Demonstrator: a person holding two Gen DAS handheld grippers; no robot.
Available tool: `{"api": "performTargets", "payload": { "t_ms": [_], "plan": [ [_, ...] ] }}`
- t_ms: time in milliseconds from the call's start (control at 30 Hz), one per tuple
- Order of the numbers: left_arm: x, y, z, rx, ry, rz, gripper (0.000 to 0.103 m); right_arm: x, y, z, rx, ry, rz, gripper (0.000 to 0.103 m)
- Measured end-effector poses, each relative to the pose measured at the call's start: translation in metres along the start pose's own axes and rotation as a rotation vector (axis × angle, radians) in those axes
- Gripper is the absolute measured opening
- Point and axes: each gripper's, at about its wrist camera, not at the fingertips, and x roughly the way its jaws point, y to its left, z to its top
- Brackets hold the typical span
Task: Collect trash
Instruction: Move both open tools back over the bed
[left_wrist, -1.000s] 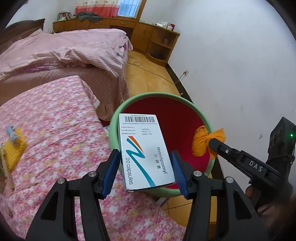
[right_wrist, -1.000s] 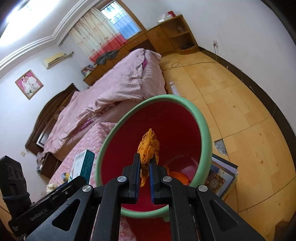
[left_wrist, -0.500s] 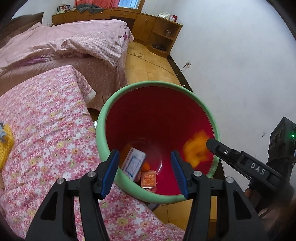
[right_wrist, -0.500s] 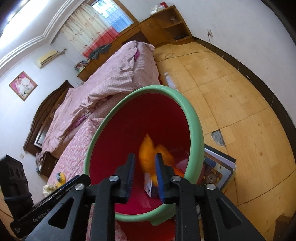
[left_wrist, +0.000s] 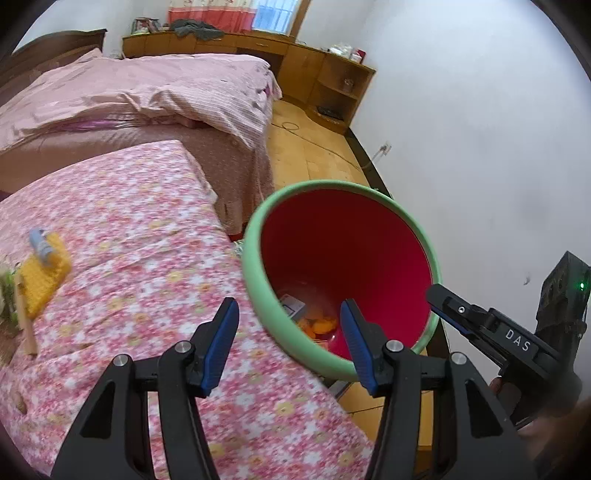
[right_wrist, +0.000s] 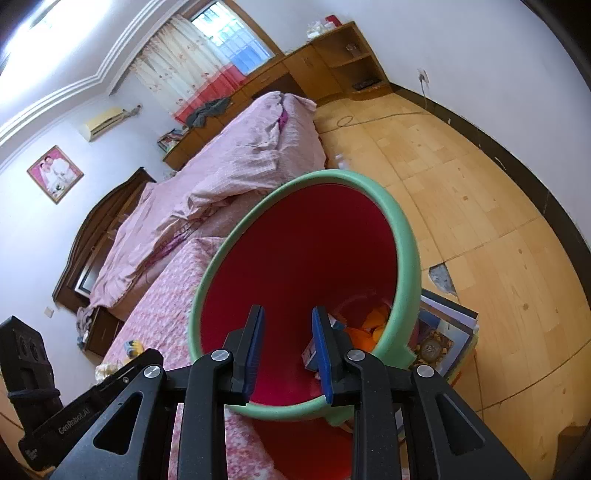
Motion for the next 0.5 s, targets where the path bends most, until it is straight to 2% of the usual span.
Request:
{"api": "performTargets", "payload": {
  "t_ms": [300, 400, 500],
  "plan": [
    [-0.033, 0.032, -0.007, -0.061, -0.049, 0.049, 0.057, -0.002, 0.021, -0.008, -0.028, 0.001, 0.025, 0.029],
    [-0.044, 0.042, -0.01, -0.083, -0.064, 0.064, 0.057, -0.003, 0.027, -0.011, -0.039, 0.002, 0.034, 0.035],
    [-0.052, 0.052, -0.011, -0.102, -0.078, 0.077, 0.057, -0.003, 0.034, -0.016, -0.049, 0.005, 0.044, 0.036]
  ]
}}
